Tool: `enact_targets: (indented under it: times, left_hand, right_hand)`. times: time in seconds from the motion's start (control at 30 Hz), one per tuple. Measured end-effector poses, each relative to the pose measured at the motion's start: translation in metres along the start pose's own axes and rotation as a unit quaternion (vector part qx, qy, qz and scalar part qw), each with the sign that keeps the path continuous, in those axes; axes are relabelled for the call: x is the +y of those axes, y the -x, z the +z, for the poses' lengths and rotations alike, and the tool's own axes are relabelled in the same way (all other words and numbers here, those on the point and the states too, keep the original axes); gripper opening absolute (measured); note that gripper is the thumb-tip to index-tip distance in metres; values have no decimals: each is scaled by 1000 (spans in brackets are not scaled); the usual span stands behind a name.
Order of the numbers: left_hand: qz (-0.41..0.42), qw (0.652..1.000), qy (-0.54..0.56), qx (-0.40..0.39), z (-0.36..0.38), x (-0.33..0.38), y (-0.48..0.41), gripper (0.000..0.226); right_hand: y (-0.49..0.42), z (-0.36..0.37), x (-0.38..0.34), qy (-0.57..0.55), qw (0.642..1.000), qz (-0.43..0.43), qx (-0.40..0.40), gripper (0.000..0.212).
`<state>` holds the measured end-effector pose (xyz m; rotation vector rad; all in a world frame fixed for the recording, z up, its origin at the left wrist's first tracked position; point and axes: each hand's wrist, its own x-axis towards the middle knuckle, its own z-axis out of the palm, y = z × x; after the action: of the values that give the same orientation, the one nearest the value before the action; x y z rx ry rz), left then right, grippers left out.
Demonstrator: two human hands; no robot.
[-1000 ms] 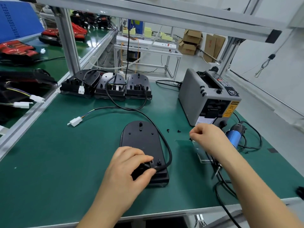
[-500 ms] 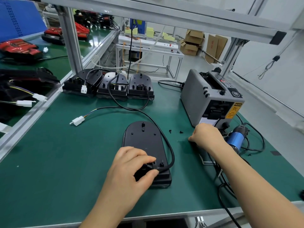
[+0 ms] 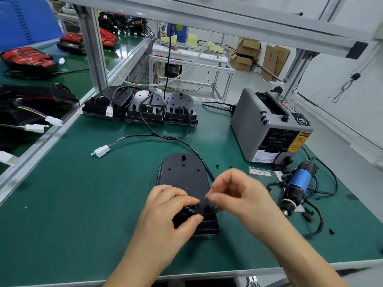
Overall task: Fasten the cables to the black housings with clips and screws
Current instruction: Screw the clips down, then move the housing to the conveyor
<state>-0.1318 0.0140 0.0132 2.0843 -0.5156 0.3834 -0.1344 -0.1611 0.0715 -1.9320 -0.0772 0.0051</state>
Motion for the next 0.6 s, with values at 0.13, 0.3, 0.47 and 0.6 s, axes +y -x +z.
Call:
enact_targets:
  times: [0.13, 0.3, 0.47, 0.6]
  left_hand:
    - [-11, 1000, 3, -12, 0, 0, -2, 22]
    - [-22, 1000, 11, -16, 0, 1, -2, 19]
    - [-26, 999, 18, -20, 0, 0, -3, 19]
    - [-34, 999, 26, -21, 0, 1, -3, 19]
  right_hand:
    - [17, 18, 7, 74, 996, -44, 31, 26]
    - [22, 28, 14, 203, 967, -115, 99, 17]
    - [22, 33, 15, 276, 936, -175, 134, 10]
    - [23, 36, 10, 367, 892, -216, 155, 7]
